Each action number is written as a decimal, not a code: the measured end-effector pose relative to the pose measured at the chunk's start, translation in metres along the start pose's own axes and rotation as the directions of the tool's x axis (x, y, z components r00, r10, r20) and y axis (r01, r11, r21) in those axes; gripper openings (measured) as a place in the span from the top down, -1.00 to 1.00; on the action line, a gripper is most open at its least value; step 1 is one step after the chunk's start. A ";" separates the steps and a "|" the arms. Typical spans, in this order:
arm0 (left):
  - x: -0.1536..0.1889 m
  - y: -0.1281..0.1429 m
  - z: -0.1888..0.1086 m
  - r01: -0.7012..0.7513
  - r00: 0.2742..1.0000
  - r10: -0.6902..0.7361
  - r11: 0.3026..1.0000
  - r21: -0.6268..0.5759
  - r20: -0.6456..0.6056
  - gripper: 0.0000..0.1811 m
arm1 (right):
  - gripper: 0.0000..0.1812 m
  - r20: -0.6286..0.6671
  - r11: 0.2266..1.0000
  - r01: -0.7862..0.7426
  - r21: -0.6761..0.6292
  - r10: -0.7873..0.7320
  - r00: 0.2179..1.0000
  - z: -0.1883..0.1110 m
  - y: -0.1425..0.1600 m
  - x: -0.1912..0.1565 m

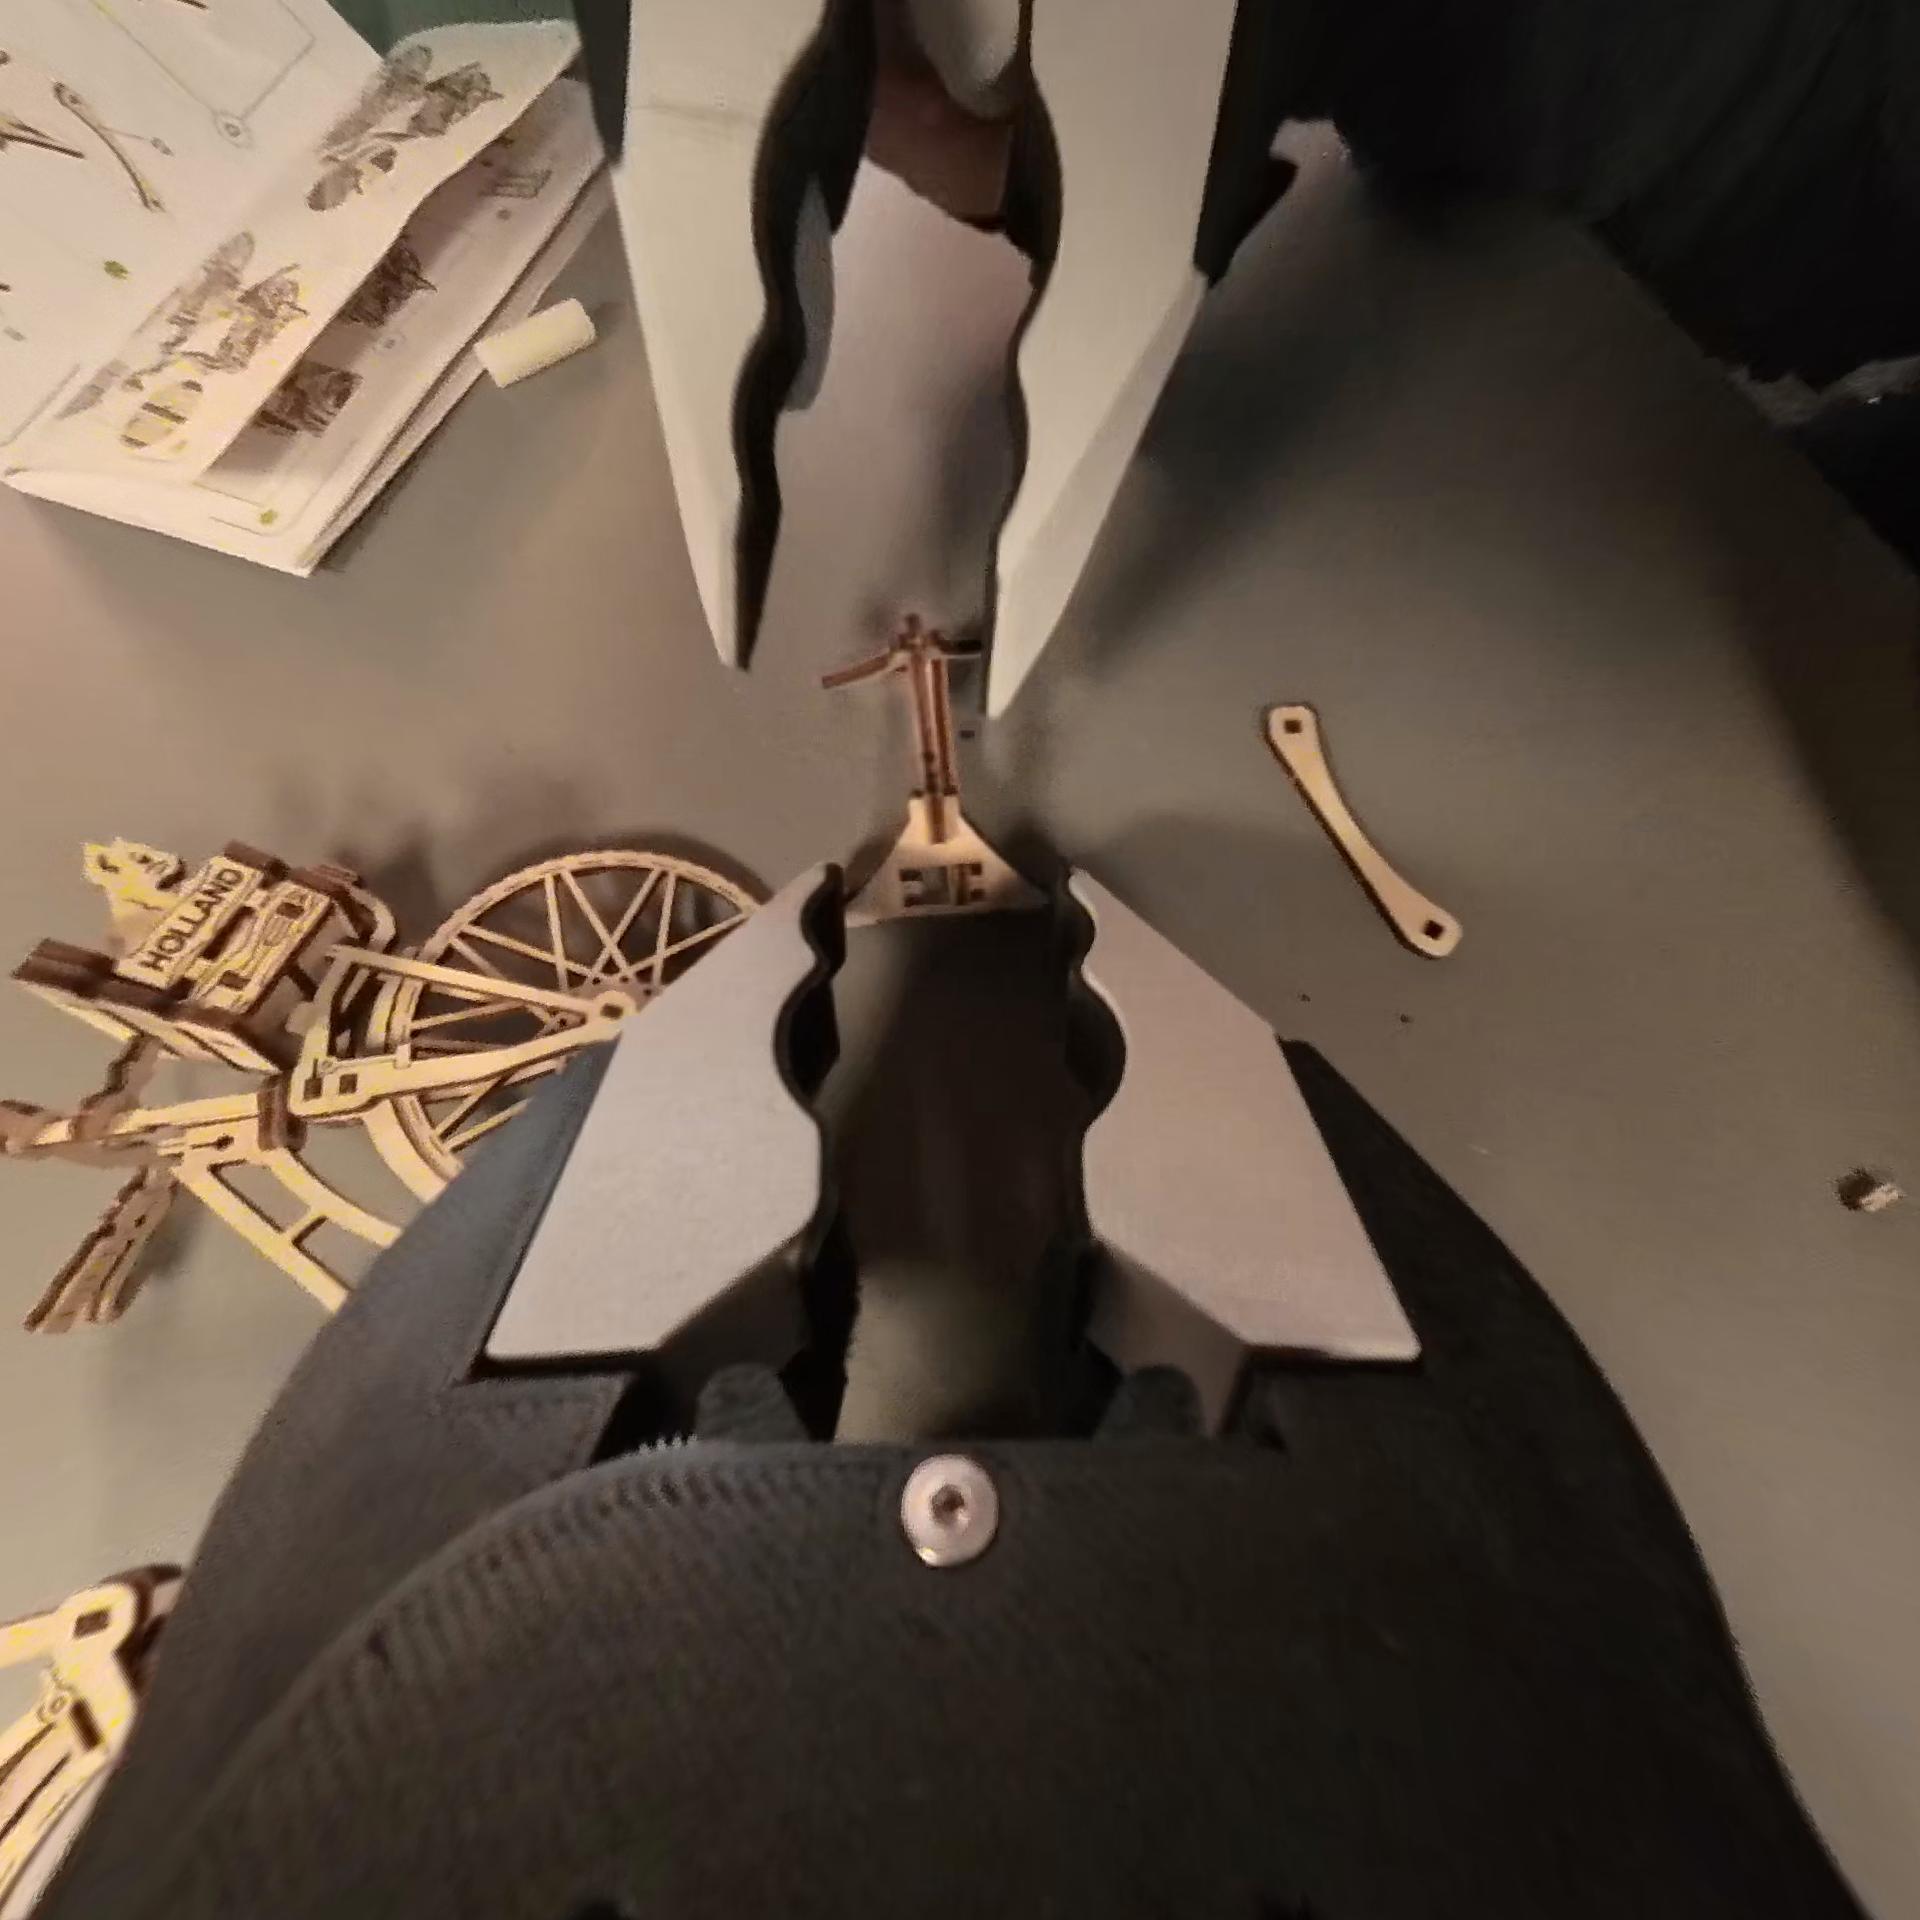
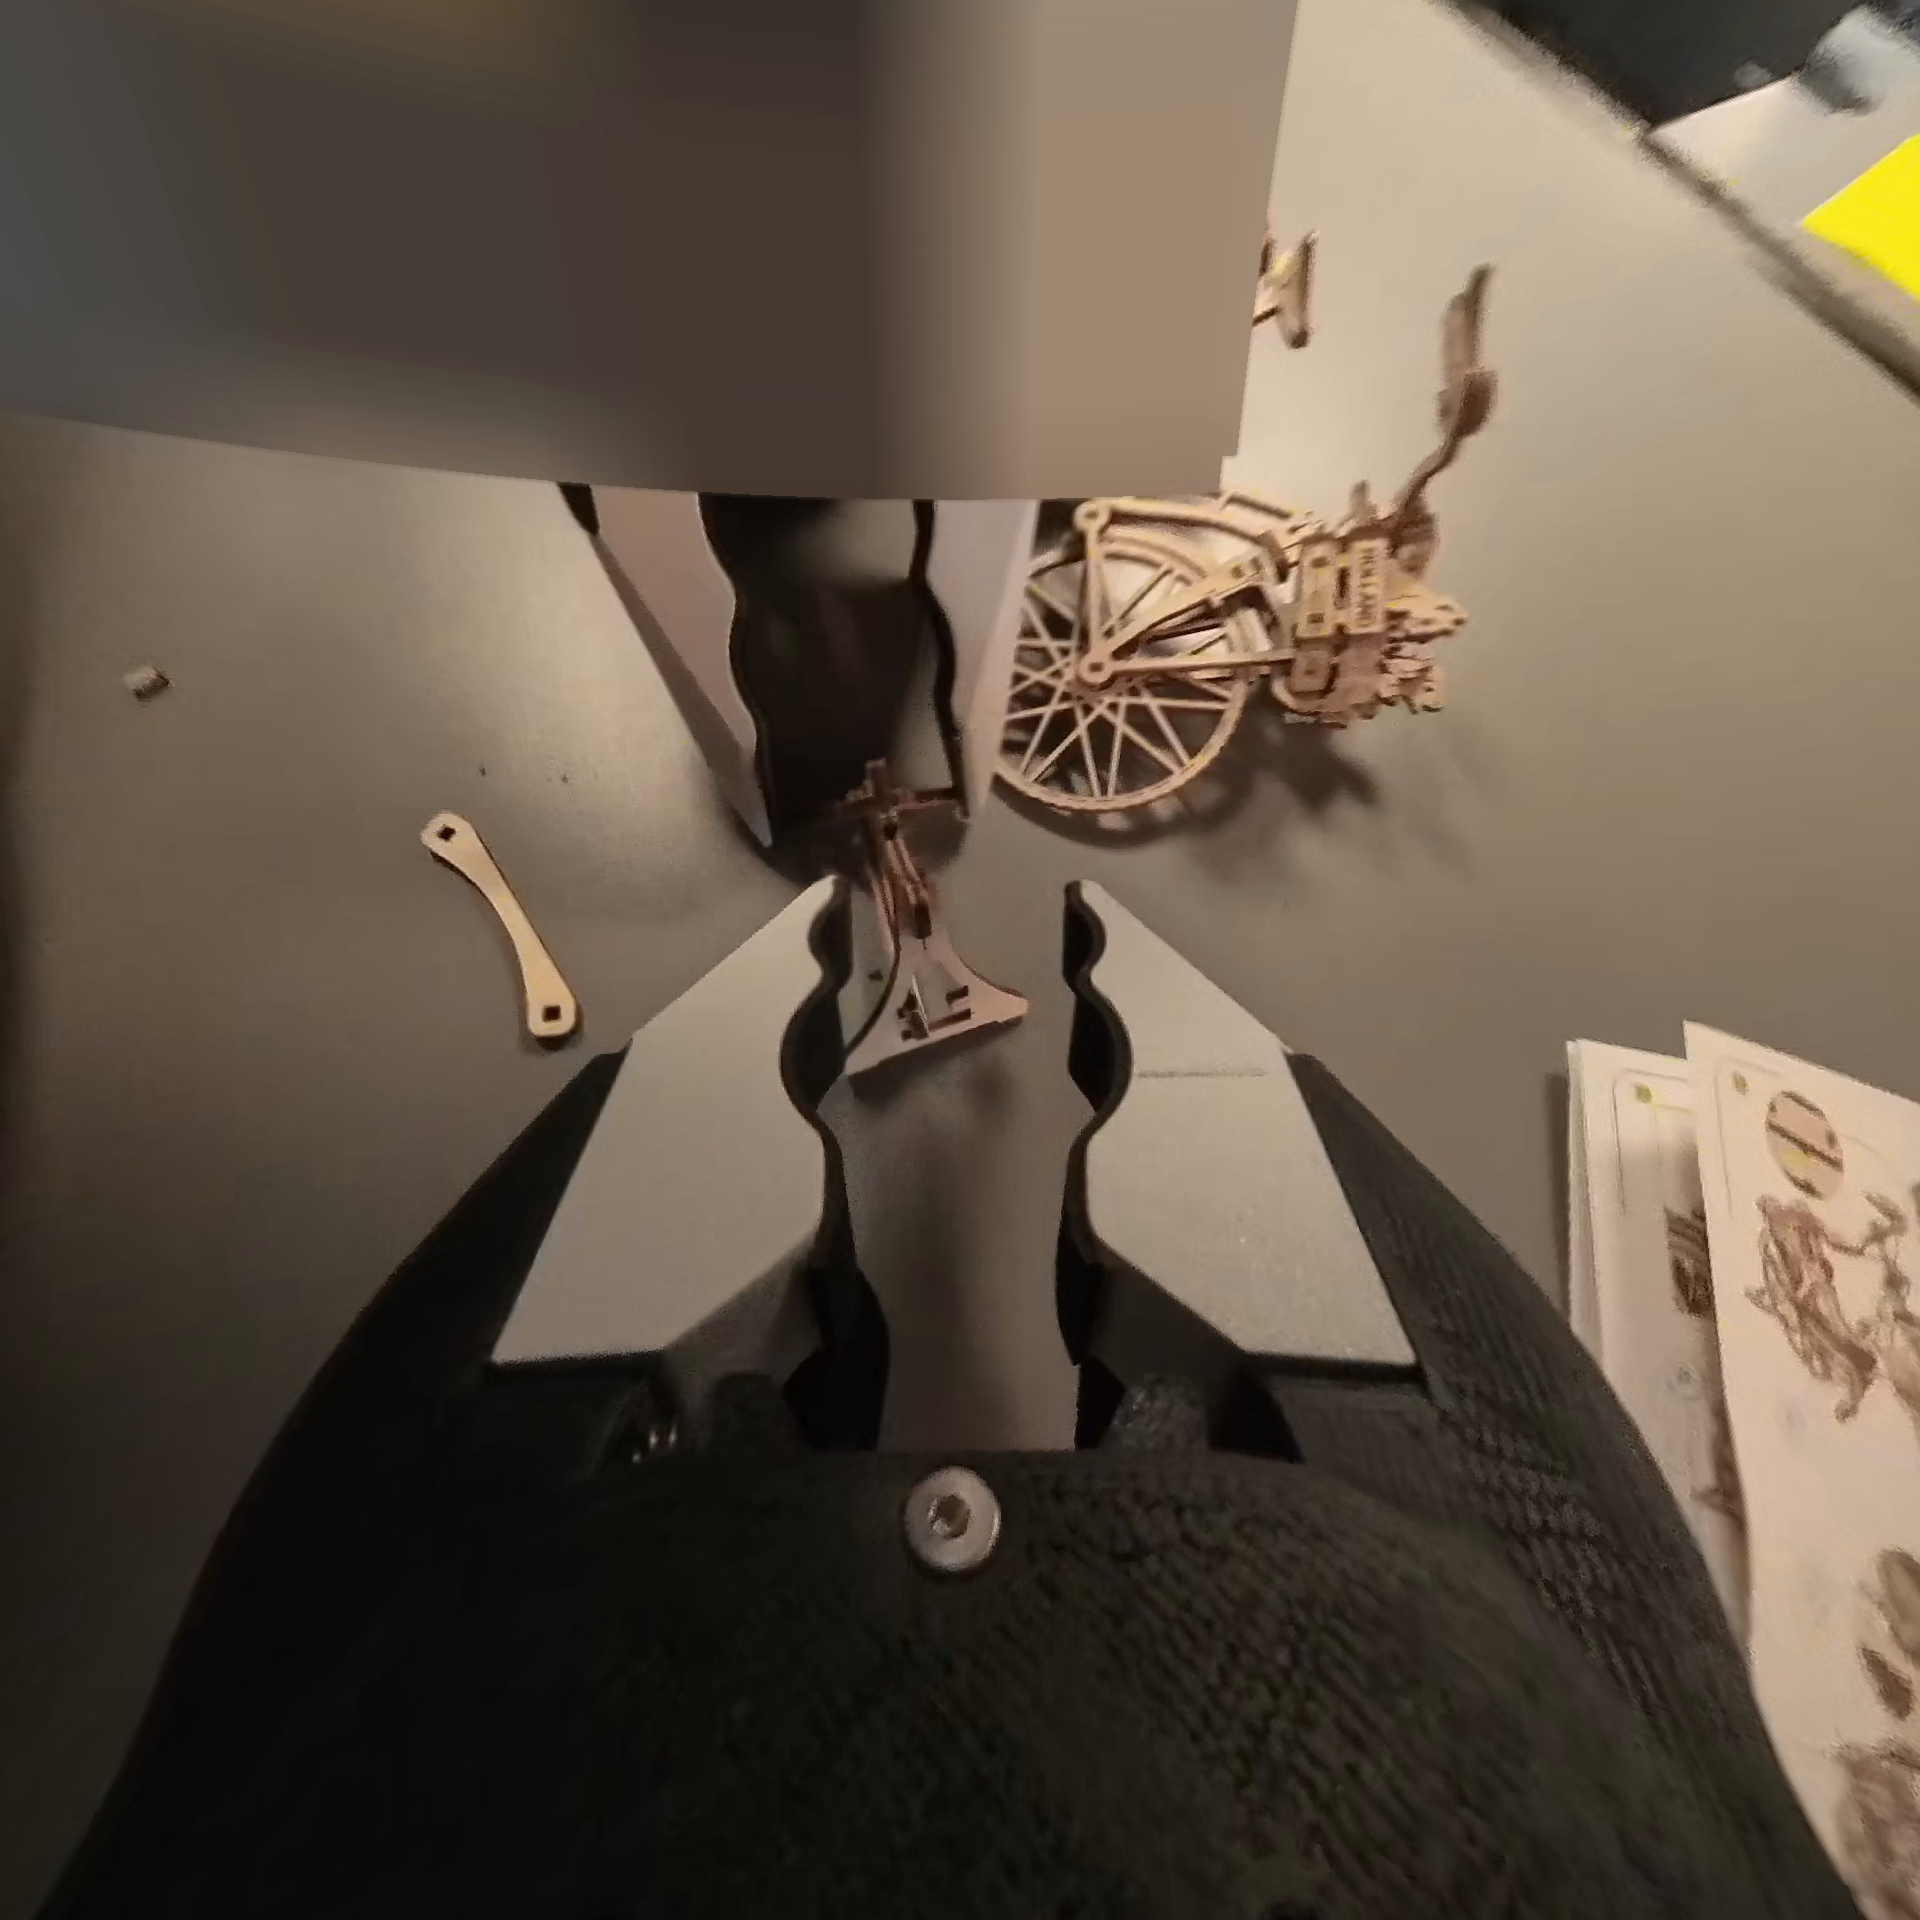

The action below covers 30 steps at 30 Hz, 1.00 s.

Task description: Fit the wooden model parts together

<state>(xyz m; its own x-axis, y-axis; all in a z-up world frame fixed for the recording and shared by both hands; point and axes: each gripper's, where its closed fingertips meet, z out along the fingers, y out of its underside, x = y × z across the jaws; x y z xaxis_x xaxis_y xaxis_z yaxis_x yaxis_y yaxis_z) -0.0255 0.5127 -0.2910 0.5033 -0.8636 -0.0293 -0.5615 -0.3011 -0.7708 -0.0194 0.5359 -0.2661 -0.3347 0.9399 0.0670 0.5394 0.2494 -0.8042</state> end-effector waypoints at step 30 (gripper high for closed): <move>0.003 -0.010 -0.001 0.001 0.996 -0.005 0.999 0.047 0.084 0.73 | 0.57 -0.398 0.905 -0.016 0.426 0.204 0.895 -0.047 -0.035 0.018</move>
<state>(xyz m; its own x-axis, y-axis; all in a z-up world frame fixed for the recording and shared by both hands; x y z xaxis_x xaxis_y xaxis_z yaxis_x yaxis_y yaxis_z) -0.0188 0.5134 -0.2826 0.5594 -0.8252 -0.0787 -0.5293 -0.2825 -0.8000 -0.0080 0.5550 -0.2091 0.1175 0.9844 0.1310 0.1642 0.1109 -0.9802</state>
